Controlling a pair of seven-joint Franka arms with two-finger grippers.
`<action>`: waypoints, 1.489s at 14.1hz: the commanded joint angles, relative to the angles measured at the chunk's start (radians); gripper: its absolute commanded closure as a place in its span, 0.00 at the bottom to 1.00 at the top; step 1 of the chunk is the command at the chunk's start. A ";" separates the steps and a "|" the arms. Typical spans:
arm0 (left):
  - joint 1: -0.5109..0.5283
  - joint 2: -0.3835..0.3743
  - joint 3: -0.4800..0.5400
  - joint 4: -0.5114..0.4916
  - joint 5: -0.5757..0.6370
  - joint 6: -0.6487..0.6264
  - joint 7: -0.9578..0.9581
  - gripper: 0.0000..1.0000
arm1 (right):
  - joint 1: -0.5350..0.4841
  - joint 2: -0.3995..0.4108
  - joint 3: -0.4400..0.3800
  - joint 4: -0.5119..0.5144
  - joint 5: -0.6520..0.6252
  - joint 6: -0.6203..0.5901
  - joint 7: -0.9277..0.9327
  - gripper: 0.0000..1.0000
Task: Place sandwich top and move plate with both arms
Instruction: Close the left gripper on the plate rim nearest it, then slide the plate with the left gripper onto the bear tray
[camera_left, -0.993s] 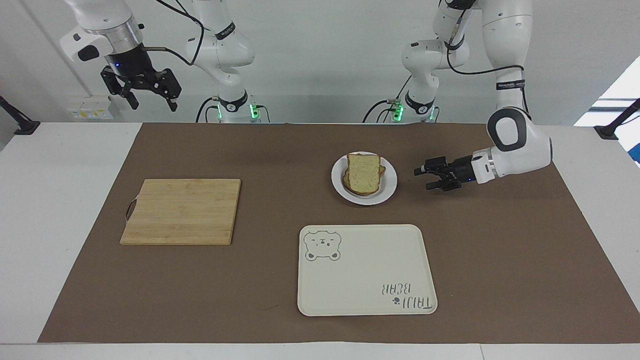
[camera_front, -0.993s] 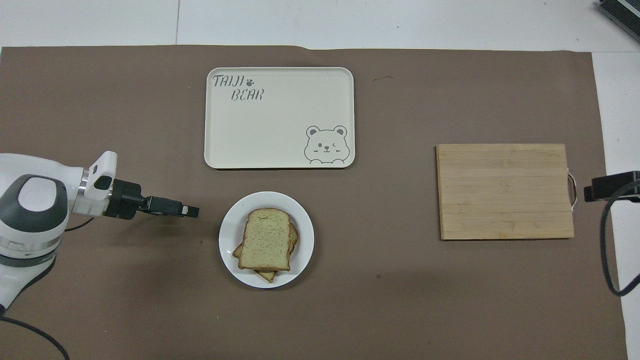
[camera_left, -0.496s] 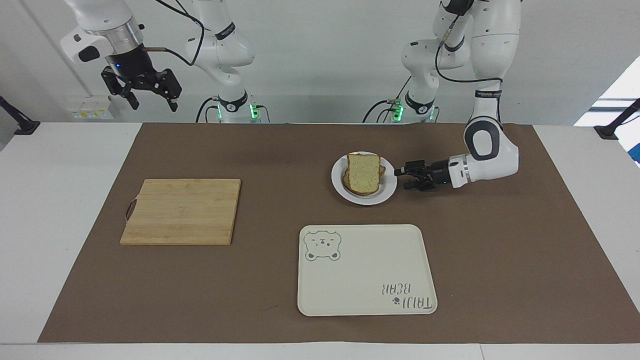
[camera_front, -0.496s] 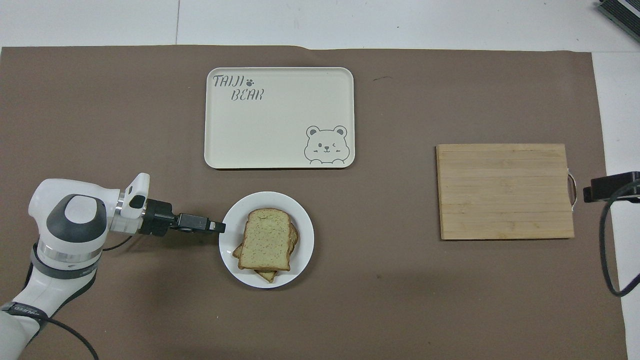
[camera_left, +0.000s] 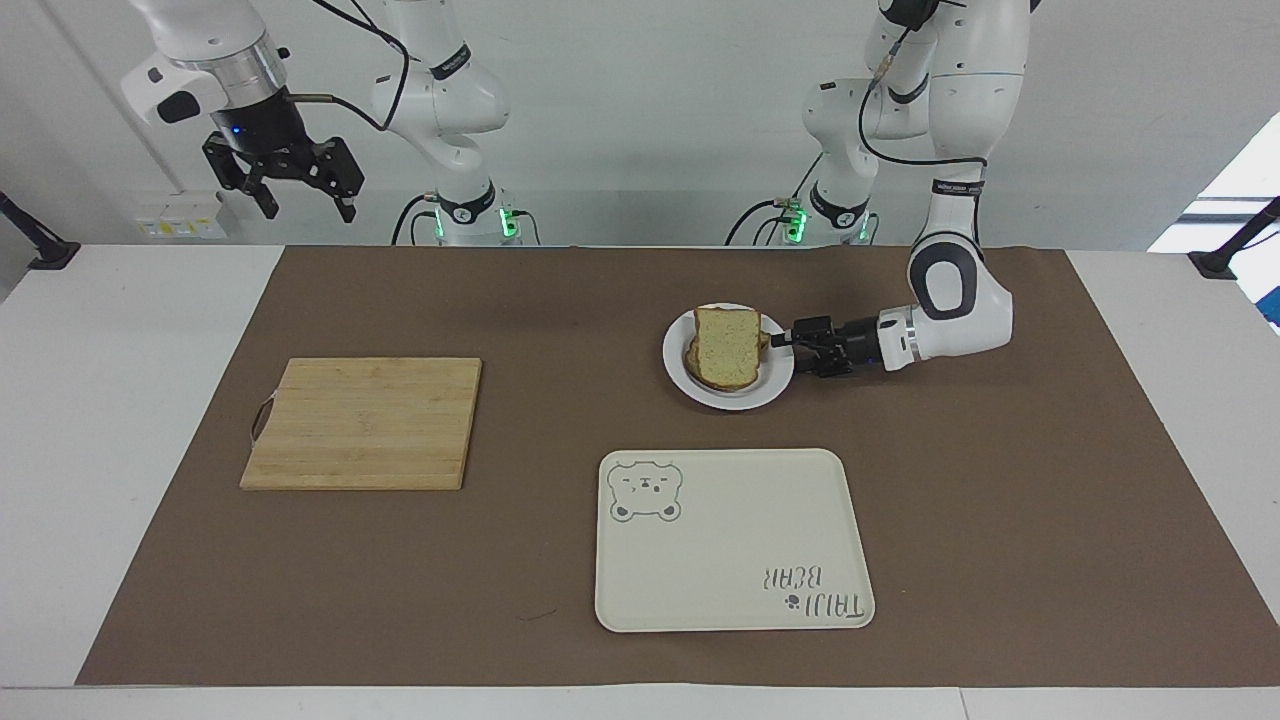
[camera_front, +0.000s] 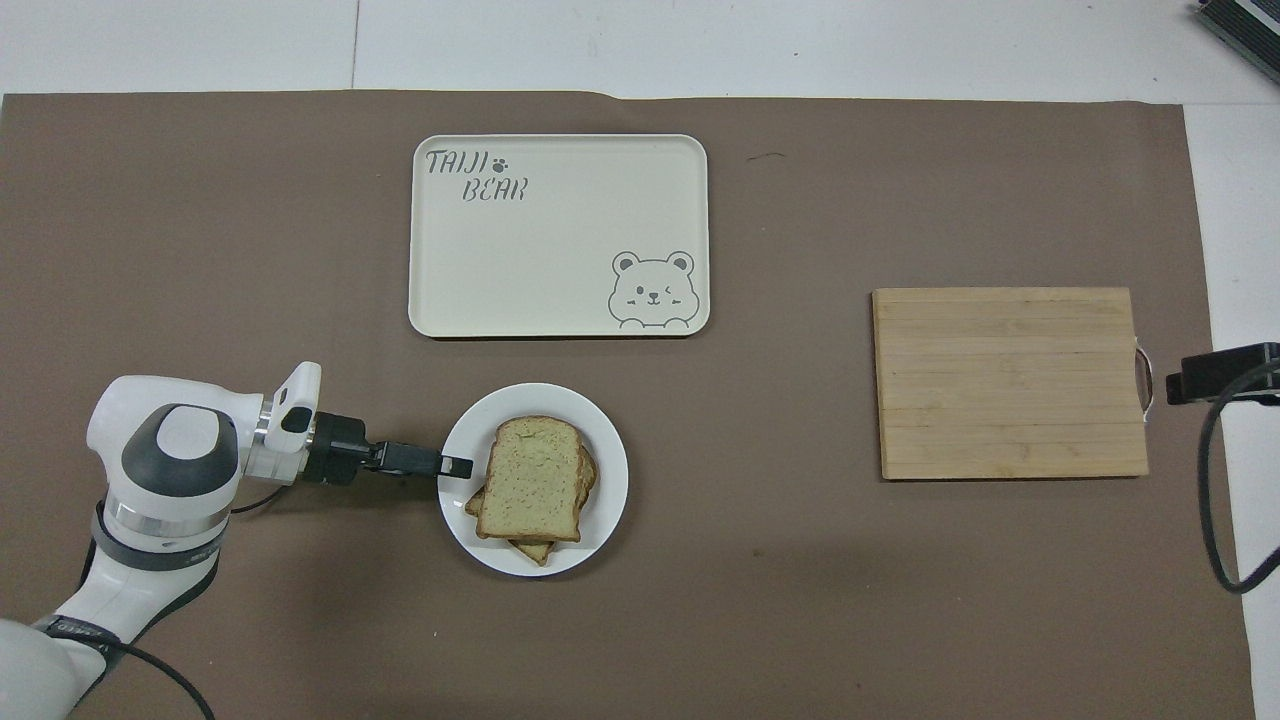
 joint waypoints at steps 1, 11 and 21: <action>-0.016 -0.028 0.012 -0.035 -0.024 0.026 0.022 0.49 | -0.011 0.008 0.010 0.017 0.002 -0.011 0.011 0.00; -0.007 -0.036 0.012 -0.044 -0.026 0.018 0.006 1.00 | -0.011 0.008 0.010 0.017 0.002 -0.011 0.011 0.00; 0.041 -0.022 0.013 0.101 -0.026 -0.104 -0.106 1.00 | -0.011 0.008 0.010 0.017 0.002 -0.010 0.010 0.00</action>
